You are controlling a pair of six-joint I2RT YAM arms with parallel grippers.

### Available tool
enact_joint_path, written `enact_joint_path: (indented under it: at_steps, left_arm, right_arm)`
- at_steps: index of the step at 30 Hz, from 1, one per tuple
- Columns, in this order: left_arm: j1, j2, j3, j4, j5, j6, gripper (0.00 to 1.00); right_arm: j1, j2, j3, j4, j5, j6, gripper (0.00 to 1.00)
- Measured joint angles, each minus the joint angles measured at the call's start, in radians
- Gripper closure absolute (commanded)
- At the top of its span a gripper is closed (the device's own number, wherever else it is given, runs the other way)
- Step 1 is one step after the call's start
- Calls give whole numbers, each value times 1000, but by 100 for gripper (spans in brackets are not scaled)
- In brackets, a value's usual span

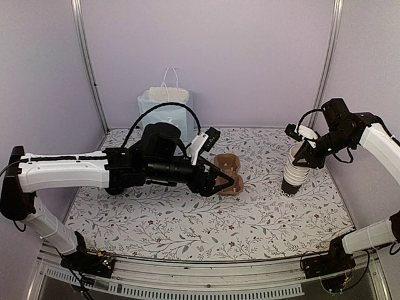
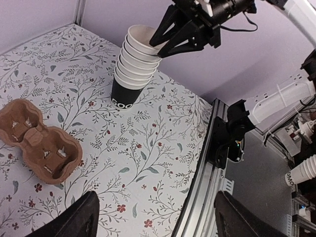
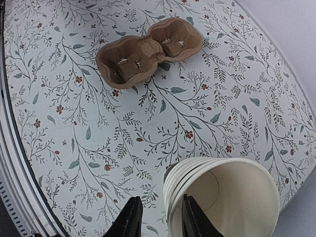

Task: Pack the takeout coffee

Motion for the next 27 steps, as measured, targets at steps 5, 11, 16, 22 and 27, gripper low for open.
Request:
enact_joint_path:
  at_steps: [5,11,16,22,27]
  left_arm:
    - [-11,20,13,-1,-5,-26,18]
    - [-14,28,16,1,-9,-52,18]
    - [-19,31,16,2,-15,-64,18]
    - [-25,32,16,3,-23,-82,18]
    - [-34,43,16,13,-24,-94,19]
  right_arm:
    - [3,0,-3,4,48,30,75]
    - [3,14,-10,13,97,60,83]
    - [3,15,-13,15,105,76,94]
    - [3,13,-13,40,132,93,100]
    - [3,6,-13,80,188,100,100]
